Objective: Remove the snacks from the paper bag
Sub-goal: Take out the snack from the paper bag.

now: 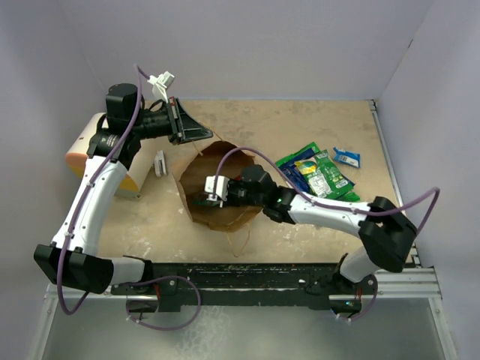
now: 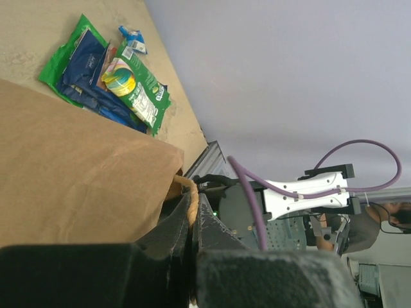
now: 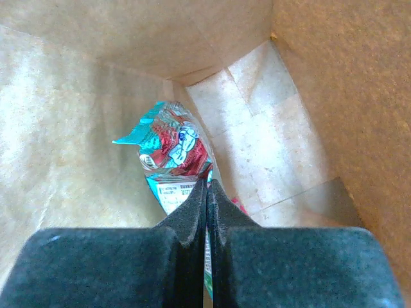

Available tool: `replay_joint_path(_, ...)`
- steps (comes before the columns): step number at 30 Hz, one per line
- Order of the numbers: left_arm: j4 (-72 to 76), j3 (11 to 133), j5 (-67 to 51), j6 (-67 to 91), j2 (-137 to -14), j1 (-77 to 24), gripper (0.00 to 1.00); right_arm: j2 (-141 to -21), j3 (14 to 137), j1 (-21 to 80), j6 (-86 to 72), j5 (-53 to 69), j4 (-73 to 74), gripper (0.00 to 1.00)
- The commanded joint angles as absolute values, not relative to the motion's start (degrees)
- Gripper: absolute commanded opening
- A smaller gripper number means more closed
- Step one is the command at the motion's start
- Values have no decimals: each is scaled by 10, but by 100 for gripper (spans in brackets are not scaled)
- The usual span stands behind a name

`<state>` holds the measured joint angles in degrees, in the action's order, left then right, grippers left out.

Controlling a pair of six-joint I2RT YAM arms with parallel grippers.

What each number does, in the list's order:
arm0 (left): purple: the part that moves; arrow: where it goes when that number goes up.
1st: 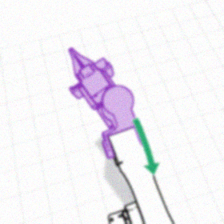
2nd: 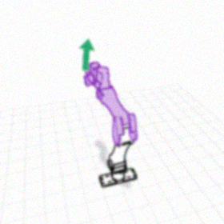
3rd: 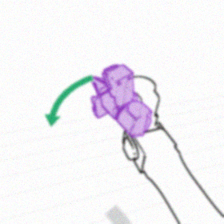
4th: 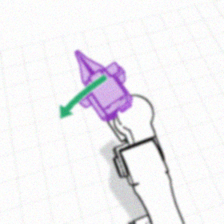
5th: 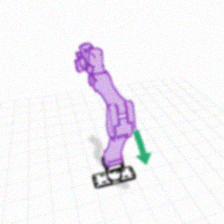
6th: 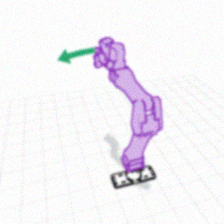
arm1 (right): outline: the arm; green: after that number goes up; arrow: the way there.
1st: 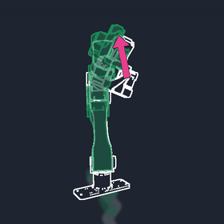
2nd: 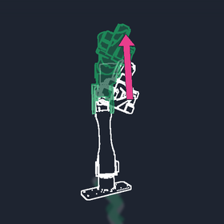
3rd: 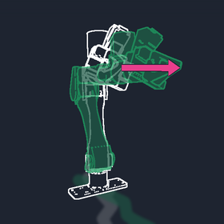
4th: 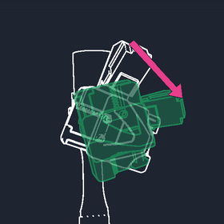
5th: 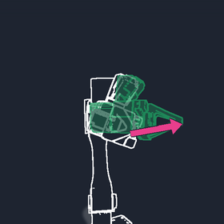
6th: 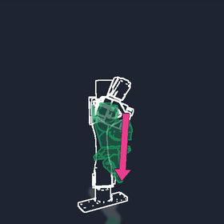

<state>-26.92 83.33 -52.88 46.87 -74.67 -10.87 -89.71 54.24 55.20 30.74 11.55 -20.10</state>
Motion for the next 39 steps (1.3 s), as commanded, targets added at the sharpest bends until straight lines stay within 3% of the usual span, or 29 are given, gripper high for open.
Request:
replay_joint_path(1,-256,850,-525,456,-751,-103,0,-820,531,551,255,139,-183,0)
replay_joint_path(11,-241,835,-532,468,-750,-103,0,-745,594,551,229,95,-84,0)
replay_joint_path(27,-236,821,-531,472,-752,-103,0,-539,693,552,181,184,73,0)
replay_joint_path(32,-236,815,-530,473,-752,-103,0,-510,732,551,198,81,74,0)
replay_joint_path(39,-235,814,-529,473,-748,-103,0,-512,752,535,275,-173,47,0)
